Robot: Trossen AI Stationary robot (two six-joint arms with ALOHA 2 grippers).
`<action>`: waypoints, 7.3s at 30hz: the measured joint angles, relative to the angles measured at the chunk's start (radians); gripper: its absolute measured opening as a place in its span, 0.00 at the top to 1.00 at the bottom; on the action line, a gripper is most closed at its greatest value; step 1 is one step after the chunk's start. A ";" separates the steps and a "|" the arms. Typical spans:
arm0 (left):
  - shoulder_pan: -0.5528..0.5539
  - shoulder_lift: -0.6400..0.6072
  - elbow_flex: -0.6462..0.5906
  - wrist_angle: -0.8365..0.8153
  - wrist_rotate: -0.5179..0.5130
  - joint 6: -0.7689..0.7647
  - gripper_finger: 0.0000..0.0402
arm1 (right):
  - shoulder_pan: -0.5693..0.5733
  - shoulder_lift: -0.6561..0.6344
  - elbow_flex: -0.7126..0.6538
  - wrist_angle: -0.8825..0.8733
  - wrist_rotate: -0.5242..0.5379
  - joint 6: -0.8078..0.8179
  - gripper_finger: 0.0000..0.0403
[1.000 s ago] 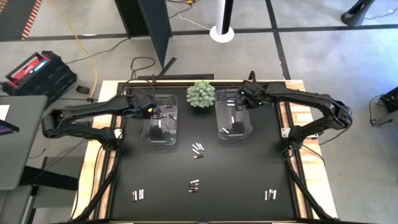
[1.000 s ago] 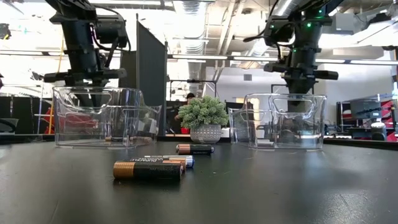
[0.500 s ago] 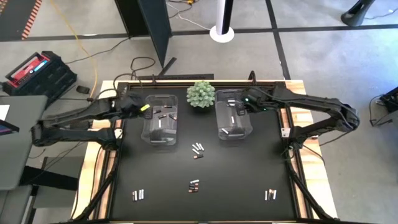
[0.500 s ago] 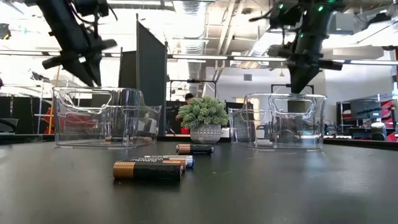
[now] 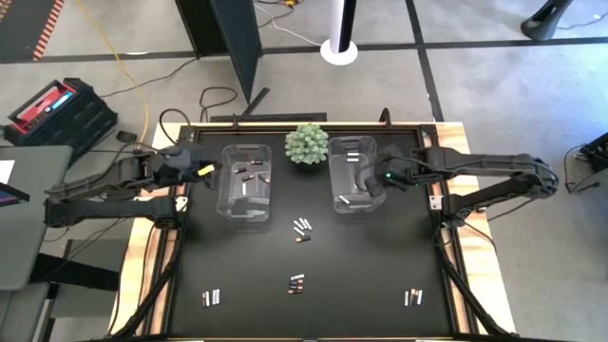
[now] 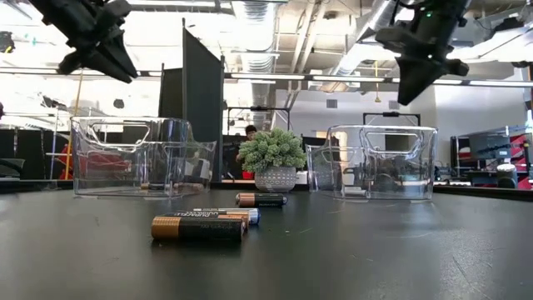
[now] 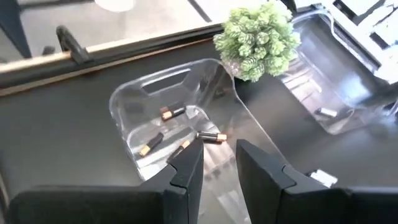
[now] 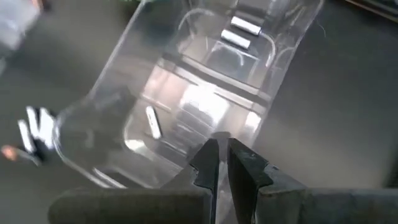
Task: Sort batteries
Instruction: Put the black-brown battery into the left transparent bin
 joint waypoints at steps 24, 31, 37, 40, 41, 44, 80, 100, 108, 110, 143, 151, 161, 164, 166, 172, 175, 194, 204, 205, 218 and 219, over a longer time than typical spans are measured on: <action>-0.009 -0.071 0.000 0.077 0.403 0.330 0.77 | 0.270 0.065 0.000 0.529 -0.001 0.180 0.99; -0.102 -0.161 0.000 0.154 0.414 0.376 0.77 | 0.381 0.166 0.029 0.526 0.041 0.269 0.98; -0.182 -0.185 -0.006 0.169 0.377 0.364 0.77 | 0.423 0.246 0.128 0.384 0.042 0.257 0.99; -0.226 -0.179 -0.076 0.281 0.366 0.363 0.77 | 0.423 0.257 0.168 0.286 0.042 0.233 0.99; -0.243 -0.175 -0.112 0.345 0.365 0.355 0.77 | 0.423 0.257 0.178 0.262 0.041 0.222 0.99; -0.297 -0.159 -0.206 0.515 0.344 0.325 0.77 | 0.422 0.256 0.201 0.194 0.023 0.209 0.99; -0.477 -0.029 -0.251 0.653 0.141 0.290 0.77 | 0.343 0.564 0.413 0.460 -0.251 -0.594 0.53; -0.516 -0.196 -0.251 0.521 0.181 0.331 0.77 | 0.307 0.991 0.692 0.280 -0.272 -0.839 0.55; -0.516 -0.205 -0.251 0.453 0.181 0.320 0.77 | 0.295 1.034 0.691 0.279 -0.296 -0.838 0.57; -0.516 -0.206 -0.251 0.449 0.181 0.324 0.77 | 0.288 1.033 0.691 0.283 -0.296 -0.838 0.58; -0.542 0.421 -0.179 0.705 0.163 0.158 0.77 | 0.319 0.841 0.768 -0.039 -0.214 -0.398 0.58; -0.617 0.751 0.022 0.703 0.026 0.332 0.77 | 0.412 0.680 0.768 -0.260 -0.045 -0.265 0.58; -0.617 1.060 0.175 0.705 0.027 0.337 0.77 | 0.558 0.580 0.768 -0.457 0.081 -0.048 0.58; -0.612 1.102 0.213 0.705 0.025 0.326 0.77 | 0.608 0.580 0.767 -0.494 0.103 0.003 0.58; -0.607 1.123 0.237 0.713 0.023 0.321 0.76 | 0.639 0.585 0.767 -0.522 0.109 0.033 0.58; -0.588 1.140 0.262 0.707 0.019 0.327 0.67 | 0.708 0.587 0.709 -0.539 0.115 0.146 0.58; -0.579 1.139 0.264 0.710 0.018 0.322 0.60 | 0.736 0.585 0.678 -0.528 0.115 0.187 0.58; -0.572 1.231 0.264 0.801 -0.006 0.250 0.55 | 0.831 0.343 0.266 -0.113 0.182 0.291 0.58; -0.573 1.322 0.269 0.800 0.004 0.196 0.56 | 0.825 0.288 0.207 -0.087 0.183 0.288 0.58; -0.573 1.322 0.270 0.799 0.001 0.196 0.56 | 0.825 0.286 0.207 -0.089 0.183 0.287 0.58; -0.571 1.328 0.271 0.790 -0.012 0.218 0.56 | 0.806 0.284 0.207 -0.088 0.182 0.261 0.58; -0.571 1.330 0.271 0.793 -0.013 0.218 0.56 | 0.806 0.284 0.207 -0.088 0.182 0.261 0.58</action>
